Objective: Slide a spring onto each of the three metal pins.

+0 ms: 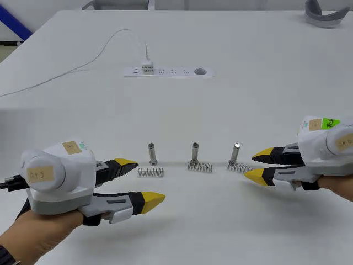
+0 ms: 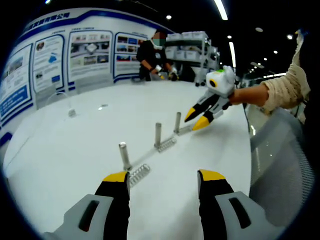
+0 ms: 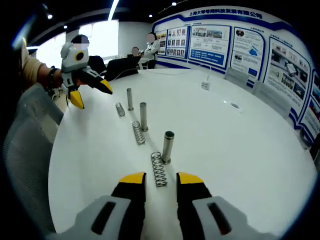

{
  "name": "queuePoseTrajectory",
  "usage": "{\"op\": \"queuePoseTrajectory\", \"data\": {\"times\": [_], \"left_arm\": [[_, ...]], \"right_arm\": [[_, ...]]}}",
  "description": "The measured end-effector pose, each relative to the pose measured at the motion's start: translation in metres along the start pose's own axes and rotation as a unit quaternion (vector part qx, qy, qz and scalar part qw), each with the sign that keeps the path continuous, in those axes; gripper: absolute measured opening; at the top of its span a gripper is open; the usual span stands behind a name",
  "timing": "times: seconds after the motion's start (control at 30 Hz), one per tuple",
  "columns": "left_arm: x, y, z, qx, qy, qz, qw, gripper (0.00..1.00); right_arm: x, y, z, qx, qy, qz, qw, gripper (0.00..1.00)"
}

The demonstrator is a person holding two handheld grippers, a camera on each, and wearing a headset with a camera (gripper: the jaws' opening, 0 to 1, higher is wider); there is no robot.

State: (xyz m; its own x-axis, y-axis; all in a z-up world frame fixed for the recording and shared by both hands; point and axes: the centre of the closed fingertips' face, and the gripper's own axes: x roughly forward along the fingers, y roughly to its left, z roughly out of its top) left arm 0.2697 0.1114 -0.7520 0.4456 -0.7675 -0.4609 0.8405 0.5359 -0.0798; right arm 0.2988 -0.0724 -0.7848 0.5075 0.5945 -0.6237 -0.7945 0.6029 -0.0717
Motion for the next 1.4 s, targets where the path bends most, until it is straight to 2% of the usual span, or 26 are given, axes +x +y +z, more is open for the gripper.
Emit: {"op": "queuePoseTrajectory", "data": {"times": [0.43, 0.97, 1.2, 1.4], "left_arm": [[0.001, -0.004, -0.006, -0.004, 0.005, -0.003, 1.0000, 0.54], [0.002, -0.006, -0.010, -0.001, 0.010, -0.008, 0.9999, 0.53], [0.007, -0.009, -0.009, 0.006, 0.013, -0.016, 0.9998, 0.52], [0.013, -0.015, -0.010, 0.015, 0.019, -0.028, 0.9993, 0.50]], "right_arm": [[0.006, 0.002, -0.011, 0.003, 0.022, 0.016, 0.9996, 0.18], [0.010, 0.004, -0.012, 0.022, 0.036, 0.036, 0.9985, 0.12], [0.007, 0.013, -0.013, 0.013, 0.046, 0.048, 0.9977, 0.11], [-0.001, 0.021, -0.008, 0.015, 0.043, 0.056, 0.9974, 0.11]]}}
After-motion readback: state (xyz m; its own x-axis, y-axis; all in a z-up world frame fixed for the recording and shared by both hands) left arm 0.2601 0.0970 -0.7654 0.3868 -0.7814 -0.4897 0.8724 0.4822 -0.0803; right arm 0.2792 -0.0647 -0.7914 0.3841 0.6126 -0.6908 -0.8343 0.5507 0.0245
